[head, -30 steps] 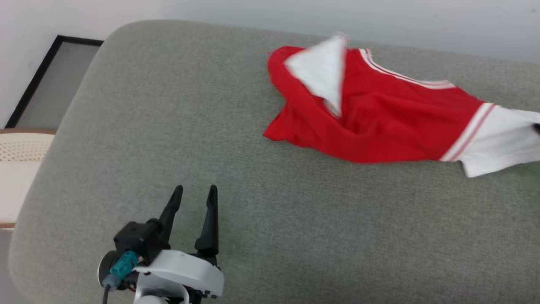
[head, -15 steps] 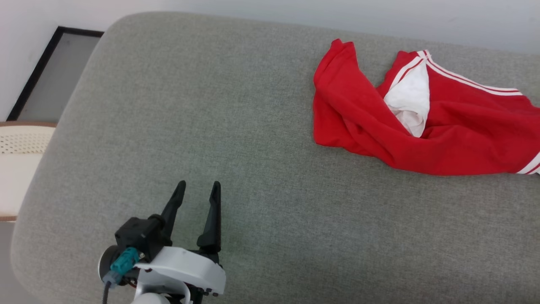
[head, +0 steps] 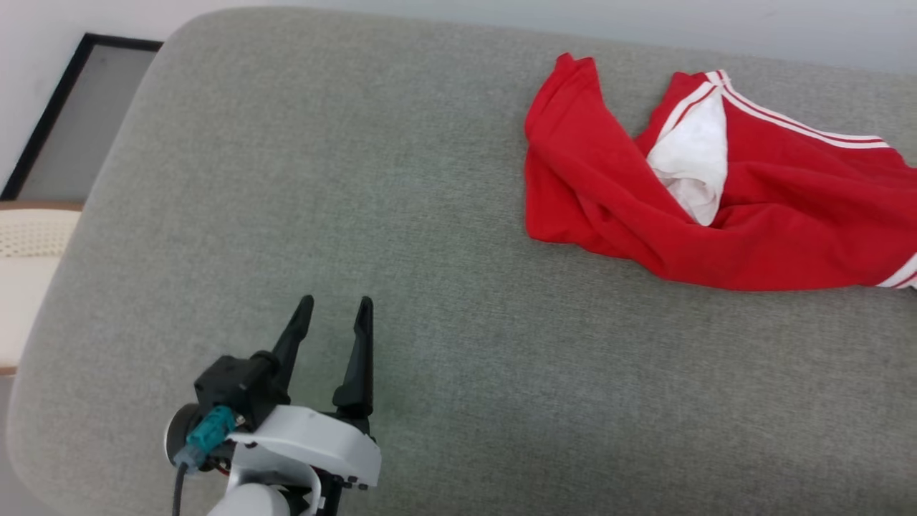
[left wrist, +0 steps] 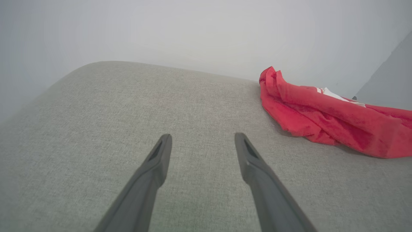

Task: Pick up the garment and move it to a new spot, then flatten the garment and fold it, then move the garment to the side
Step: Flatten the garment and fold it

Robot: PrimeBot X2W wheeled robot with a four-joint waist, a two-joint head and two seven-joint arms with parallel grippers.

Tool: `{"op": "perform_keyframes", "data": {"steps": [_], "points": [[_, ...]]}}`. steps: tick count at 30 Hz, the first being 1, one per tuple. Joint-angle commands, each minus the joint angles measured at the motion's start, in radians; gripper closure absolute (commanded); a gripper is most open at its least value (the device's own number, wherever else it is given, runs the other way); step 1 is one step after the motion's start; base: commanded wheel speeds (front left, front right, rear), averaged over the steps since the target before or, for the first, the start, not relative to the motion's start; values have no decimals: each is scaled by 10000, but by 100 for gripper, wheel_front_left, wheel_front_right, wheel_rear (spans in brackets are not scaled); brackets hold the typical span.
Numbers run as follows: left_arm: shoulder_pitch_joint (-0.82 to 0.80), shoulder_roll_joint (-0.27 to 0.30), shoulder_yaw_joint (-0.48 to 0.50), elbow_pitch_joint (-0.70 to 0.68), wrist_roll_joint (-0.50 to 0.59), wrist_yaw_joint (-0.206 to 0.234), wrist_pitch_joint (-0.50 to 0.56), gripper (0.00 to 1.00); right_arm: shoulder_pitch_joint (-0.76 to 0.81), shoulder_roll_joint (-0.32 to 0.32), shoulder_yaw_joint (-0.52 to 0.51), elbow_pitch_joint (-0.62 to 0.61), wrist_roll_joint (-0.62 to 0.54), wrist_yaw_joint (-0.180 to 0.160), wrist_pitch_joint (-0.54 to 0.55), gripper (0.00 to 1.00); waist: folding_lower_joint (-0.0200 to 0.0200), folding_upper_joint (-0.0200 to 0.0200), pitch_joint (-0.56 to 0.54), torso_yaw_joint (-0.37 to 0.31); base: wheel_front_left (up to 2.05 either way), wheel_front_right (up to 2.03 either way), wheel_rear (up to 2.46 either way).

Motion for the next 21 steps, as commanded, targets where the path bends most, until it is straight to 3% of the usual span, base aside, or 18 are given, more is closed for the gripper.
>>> {"op": "perform_keyframes", "data": {"steps": [1, 6, 12, 14, 15, 21], "points": [[-140, 73, 24, -26, 14, -18, 29, 0, 70, 106, -86, -45, -56, -15, -42, 0, 0, 0, -109, -145, 0, 0, 0], [-311, 393, 30, -211, 171, -33, 261, 0, 451, 284, -350, -589, -54, -15, -154, 0, 0, 0, -340, -541, 0, 0, 0], [-1298, 908, 35, -600, 454, -304, 838, 0, 1013, 830, -613, -2265, 132, -15, -1085, 0, 0, 0, -549, -1031, 0, 0, 0], [-2359, 1169, -70, -628, 592, -769, 1411, 0, 1503, 1453, -618, -3508, 7, -15, -1942, 0, 0, 0, -623, -1374, 0, 0, 0], [-2359, 1169, -70, -628, 592, -769, 1411, 0, 1503, 1453, -618, -3508, 7, -15, -1942, 0, 0, 0, -623, -1374, 0, 0, 0], [-4888, 994, -239, 236, 113, -2082, 2698, 0, 2475, 3076, -100, -5120, -472, -15, -3156, 0, 0, 0, -625, -2345, 0, 0, 0]]}}
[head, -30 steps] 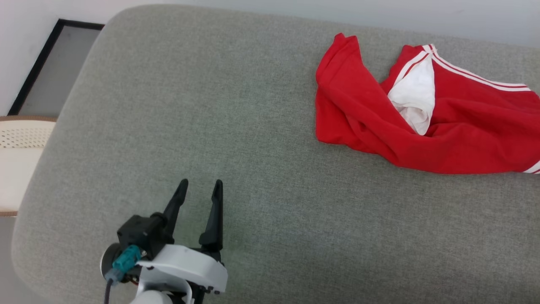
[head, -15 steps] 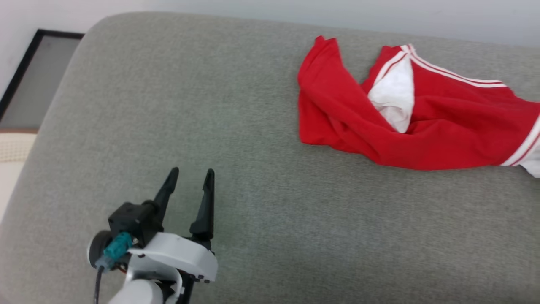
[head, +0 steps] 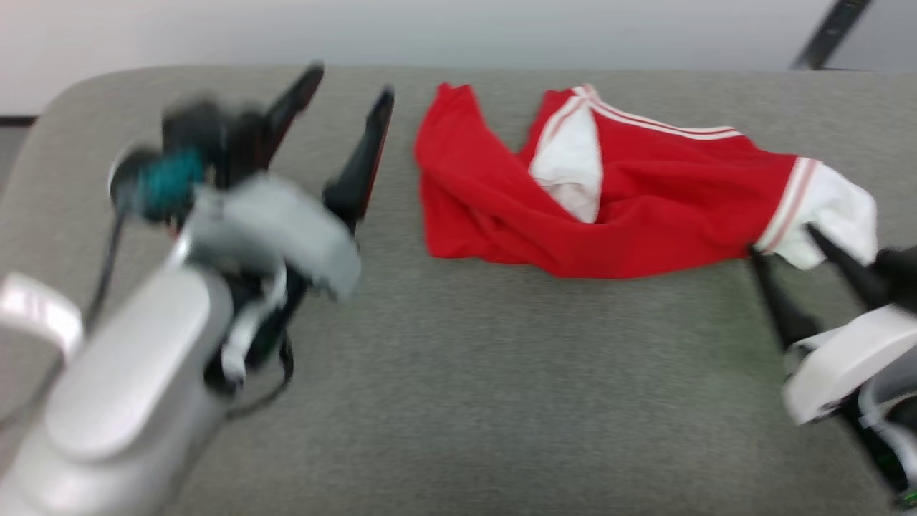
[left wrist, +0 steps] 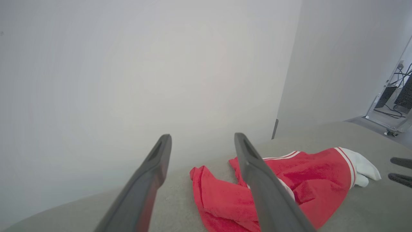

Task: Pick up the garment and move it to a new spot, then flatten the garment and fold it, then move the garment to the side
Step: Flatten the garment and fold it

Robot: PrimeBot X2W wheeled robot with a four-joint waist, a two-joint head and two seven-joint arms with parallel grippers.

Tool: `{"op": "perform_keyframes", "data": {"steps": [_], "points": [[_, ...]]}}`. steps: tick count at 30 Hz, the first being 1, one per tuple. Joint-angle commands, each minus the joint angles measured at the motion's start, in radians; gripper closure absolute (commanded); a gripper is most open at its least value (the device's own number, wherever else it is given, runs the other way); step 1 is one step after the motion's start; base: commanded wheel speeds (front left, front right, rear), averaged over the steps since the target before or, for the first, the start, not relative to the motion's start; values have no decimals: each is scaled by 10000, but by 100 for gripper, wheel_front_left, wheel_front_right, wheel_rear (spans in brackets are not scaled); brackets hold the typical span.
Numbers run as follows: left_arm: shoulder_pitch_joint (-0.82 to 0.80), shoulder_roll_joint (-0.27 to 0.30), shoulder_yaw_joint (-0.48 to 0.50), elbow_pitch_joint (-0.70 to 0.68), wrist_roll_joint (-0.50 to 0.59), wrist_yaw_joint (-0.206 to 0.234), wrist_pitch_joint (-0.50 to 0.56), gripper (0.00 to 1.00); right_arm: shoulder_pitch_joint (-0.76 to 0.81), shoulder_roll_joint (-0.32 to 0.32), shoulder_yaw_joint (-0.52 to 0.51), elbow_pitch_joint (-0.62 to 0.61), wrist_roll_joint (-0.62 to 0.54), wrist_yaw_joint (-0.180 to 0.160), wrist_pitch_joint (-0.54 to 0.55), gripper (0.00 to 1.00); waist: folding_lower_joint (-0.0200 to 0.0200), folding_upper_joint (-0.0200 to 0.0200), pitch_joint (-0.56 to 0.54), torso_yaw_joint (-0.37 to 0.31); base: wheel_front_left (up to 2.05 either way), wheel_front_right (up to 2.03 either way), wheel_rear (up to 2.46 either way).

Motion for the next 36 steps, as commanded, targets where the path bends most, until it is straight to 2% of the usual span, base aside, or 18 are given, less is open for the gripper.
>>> {"op": "perform_keyframes", "data": {"steps": [1, 3, 6, 10, 13, 22, 26, 27, 28, 36], "points": [[-191, -89, -12, 179, -159, -118, 136, 0, 153, 129, 64, -94, -99, -16, -102, 0, 0, 0, -17, -667, 0, 0, 0], [-957, -322, 82, 962, -608, -477, 603, 0, 389, 542, 304, -341, -192, -15, -302, 0, 0, 0, 78, -986, 0, 0, 0], [-1903, -510, -126, 2472, -1145, -823, 1983, 0, 660, 917, 628, -638, -359, -15, -460, 0, 0, 0, 245, -1412, 0, 0, 0], [-3011, -529, -865, 4623, -1309, -1213, 4366, 0, 836, 1080, 862, -981, -541, -15, -479, 0, 0, 0, 460, -1907, 0, 0, 0], [-3554, -601, -1155, 6061, -1484, -1383, 5642, 0, 724, 1189, 936, -1161, -588, -15, -467, 0, 0, 0, 679, -2281, 0, 0, 0], [-4495, -933, -641, 9041, -2432, -1375, 6965, 0, 564, 1294, 1031, -1099, -621, -15, -568, 0, 0, 0, 1184, -2933, 0, 0, 0], [-4616, -1105, -407, 9673, -2871, -1641, 7284, 0, 497, 1340, 1075, -1049, -614, -15, -625, 0, 0, 0, 1244, -2977, 0, 0, 0], [-4658, -1123, -339, 9760, -2947, -1691, 7199, 43, 482, 1345, 1076, -1037, -617, -15, -640, 0, 0, 0, 1245, -2967, 0, 0, 0], [-4661, -1134, -309, 9854, -2983, -1759, 7133, 100, 489, 1343, 1058, -1023, -626, -15, -649, 0, 0, 0, 1220, -2934, 0, 0, 0], [-4630, -1491, -85, 9738, -3427, -2606, 6515, 100, 803, 1334, 849, -947, -648, -15, -622, 0, 0, 0, 596, -2253, 0, 0, 0]]}}
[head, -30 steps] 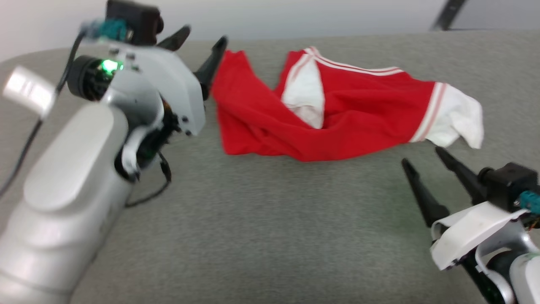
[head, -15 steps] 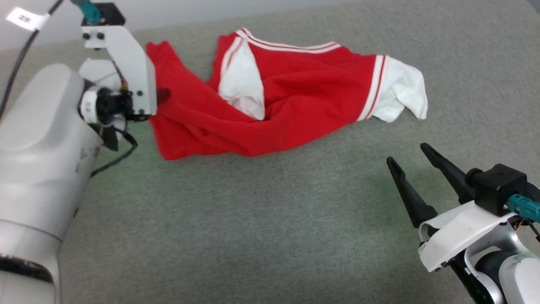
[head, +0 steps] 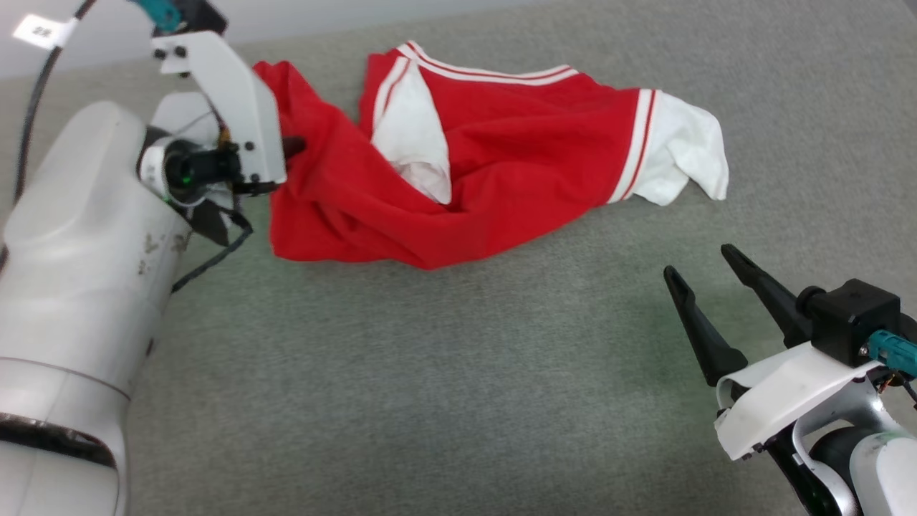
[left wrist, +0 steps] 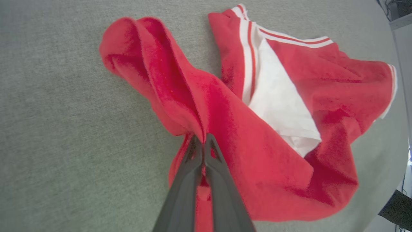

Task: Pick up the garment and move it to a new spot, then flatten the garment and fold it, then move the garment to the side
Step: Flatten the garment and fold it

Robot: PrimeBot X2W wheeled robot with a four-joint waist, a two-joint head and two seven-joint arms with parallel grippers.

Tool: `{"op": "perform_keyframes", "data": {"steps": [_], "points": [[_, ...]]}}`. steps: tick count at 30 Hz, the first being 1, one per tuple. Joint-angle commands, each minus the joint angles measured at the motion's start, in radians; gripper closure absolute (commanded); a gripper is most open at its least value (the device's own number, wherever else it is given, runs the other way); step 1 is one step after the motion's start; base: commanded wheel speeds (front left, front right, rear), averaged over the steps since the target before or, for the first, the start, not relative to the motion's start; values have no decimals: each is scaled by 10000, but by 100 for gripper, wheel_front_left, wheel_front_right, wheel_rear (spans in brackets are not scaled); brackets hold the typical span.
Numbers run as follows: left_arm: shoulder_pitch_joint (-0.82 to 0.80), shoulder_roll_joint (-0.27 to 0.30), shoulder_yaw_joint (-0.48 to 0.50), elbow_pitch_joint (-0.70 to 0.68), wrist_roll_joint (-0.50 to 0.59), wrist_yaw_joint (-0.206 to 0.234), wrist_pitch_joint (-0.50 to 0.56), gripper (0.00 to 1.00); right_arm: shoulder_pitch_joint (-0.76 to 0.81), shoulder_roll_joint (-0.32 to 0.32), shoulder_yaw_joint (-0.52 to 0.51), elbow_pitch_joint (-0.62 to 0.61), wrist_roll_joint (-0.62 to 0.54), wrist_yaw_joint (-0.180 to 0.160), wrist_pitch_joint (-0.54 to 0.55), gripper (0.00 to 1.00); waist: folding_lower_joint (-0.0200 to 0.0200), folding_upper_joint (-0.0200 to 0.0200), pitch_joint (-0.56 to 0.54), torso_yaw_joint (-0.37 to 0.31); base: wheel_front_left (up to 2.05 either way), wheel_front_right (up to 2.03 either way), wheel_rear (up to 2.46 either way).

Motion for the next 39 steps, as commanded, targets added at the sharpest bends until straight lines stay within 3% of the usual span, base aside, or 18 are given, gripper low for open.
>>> {"op": "perform_keyframes", "data": {"steps": [1, 6, 11, 16, 19, 23, 27, 29, 30, 39], "points": [[103, 31, 19, -168, -63, -107, -20, 100, 168, 25, 8, 6, -15, -15, 25, 0, 0, -1, -473, 474, 0, 0, 0], [804, 55, -282, -1791, -507, -378, 534, 100, 312, 26, -37, -80, -12, -15, 160, 0, 0, -1, -914, 864, 0, 0, 0], [2468, 672, -706, -5305, -1216, -396, 1633, 100, 483, 50, -191, -258, -19, -15, 298, 0, 0, -1, -1094, 975, 0, 0, 0], [4467, 1264, -954, -9171, -1497, 726, 2022, 100, 616, 131, -445, -456, -73, -15, 314, 0, 0, -1, -961, 912, 0, 0, 0], [5275, 1514, -1236, -10758, -1512, 1241, 2223, 100, 514, 187, -527, -532, -70, -15, 286, 0, 0, -1, -821, 811, 0, 0, 0], [5880, 1399, -1595, -11747, -1550, 1578, 2293, 100, 325, 241, -550, -563, -113, -15, 234, 0, 0, -1, -654, 647, 0, 0, 0], [6134, 1168, -1877, -11621, -987, 1747, 1910, 100, 264, 286, -579, -504, -125, -15, 180, 0, 0, -1, -534, 522, 0, 0, 0], [6124, 1105, -2017, -11328, -524, 1787, 1584, 54, 280, 323, -593, -470, -119, -15, 152, 0, 0, -1, -488, 496, 0, 0, 0], [6117, 1073, -2051, -11164, -405, 1760, 1470, 0, 286, 333, -587, -455, -127, -15, 143, 0, 0, -1, -468, 488, 0, 0, 0], [4753, 1484, -1340, -10702, 81, 1820, 1420, 0, 230, 360, -612, -325, -107, -15, 66, 0, 0, -1, -535, 505, 0, 0, 0]]}}
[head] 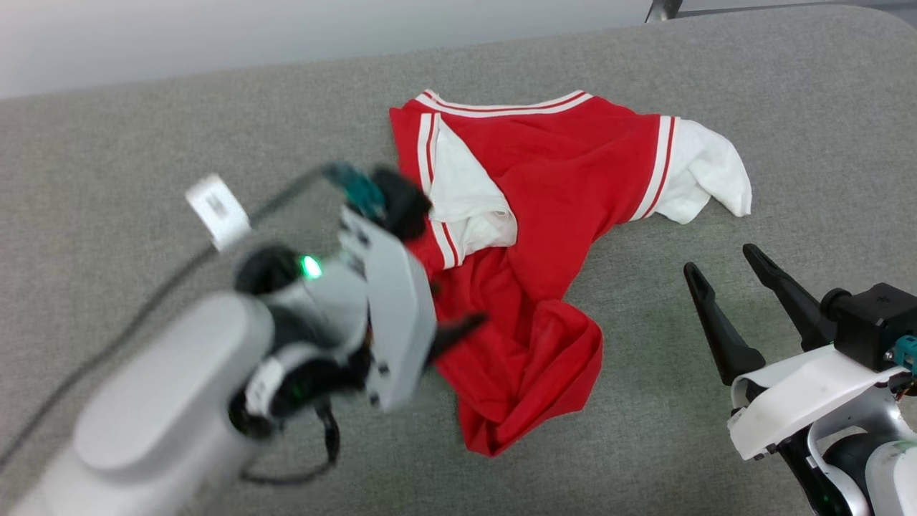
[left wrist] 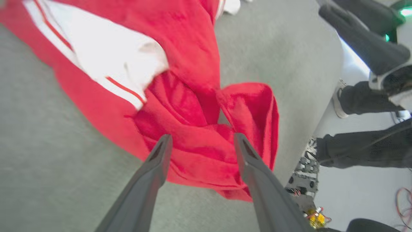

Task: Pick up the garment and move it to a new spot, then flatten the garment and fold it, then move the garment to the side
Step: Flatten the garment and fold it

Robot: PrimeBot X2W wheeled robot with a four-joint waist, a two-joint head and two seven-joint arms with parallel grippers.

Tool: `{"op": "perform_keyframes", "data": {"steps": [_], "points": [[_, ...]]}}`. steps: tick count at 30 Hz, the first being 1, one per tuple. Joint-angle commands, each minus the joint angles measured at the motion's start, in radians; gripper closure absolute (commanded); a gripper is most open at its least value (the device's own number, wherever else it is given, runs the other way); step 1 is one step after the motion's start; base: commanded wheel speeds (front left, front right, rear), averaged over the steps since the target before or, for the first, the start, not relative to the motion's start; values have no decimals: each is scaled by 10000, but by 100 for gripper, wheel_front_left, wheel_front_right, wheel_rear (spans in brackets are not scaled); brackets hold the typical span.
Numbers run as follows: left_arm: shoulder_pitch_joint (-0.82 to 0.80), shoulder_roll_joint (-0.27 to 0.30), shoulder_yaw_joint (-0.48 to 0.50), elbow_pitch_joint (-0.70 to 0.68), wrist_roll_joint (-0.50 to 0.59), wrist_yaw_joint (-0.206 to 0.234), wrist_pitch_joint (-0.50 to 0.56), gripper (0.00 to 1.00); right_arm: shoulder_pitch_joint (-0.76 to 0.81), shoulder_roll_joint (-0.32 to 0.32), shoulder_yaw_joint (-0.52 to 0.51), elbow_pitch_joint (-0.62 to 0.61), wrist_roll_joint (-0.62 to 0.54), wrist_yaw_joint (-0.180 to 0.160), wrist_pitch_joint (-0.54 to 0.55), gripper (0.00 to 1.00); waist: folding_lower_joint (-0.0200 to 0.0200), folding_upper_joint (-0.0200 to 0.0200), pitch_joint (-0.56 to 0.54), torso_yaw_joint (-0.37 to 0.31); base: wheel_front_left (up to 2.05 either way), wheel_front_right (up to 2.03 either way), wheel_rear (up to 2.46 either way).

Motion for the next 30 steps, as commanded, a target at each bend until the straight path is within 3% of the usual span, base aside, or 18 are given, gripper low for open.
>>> {"op": "perform_keyframes", "data": {"steps": [1, 6, 11, 16, 19, 30], "points": [[-118, -1, 22, 41, 88, 31, 48, 0, -84, 43, -6, 17, 4, -15, -44, 0, 0, 0, -18, 8, 0, 0, 0], [-1521, -162, 46, 1009, 661, -167, 161, 0, -137, 43, 57, 38, 54, -15, -78, 0, 0, 0, 35, -35, 0, 0, 0], [-2746, -901, -306, 3365, 1388, -489, -193, 0, -253, 82, 178, 92, 104, -15, -151, 0, 0, 0, 275, -247, 0, 0, 0], [-3618, -1664, -150, 5811, 1435, -585, -703, 0, -429, 149, 308, 218, 162, -15, -267, 0, 0, 0, 586, -603, 0, 0, 0], [-3971, -1827, -219, 6902, 1507, -853, -842, 0, -483, 172, 330, 295, 169, -15, -365, 0, 0, 0, 714, -760, 0, 0, 0], [-4523, -2285, -124, 8942, 1136, -1496, -1029, 0, -652, 183, 384, 498, 147, -15, -470, 0, 0, 0, 937, -804, 0, 0, 0]]}}
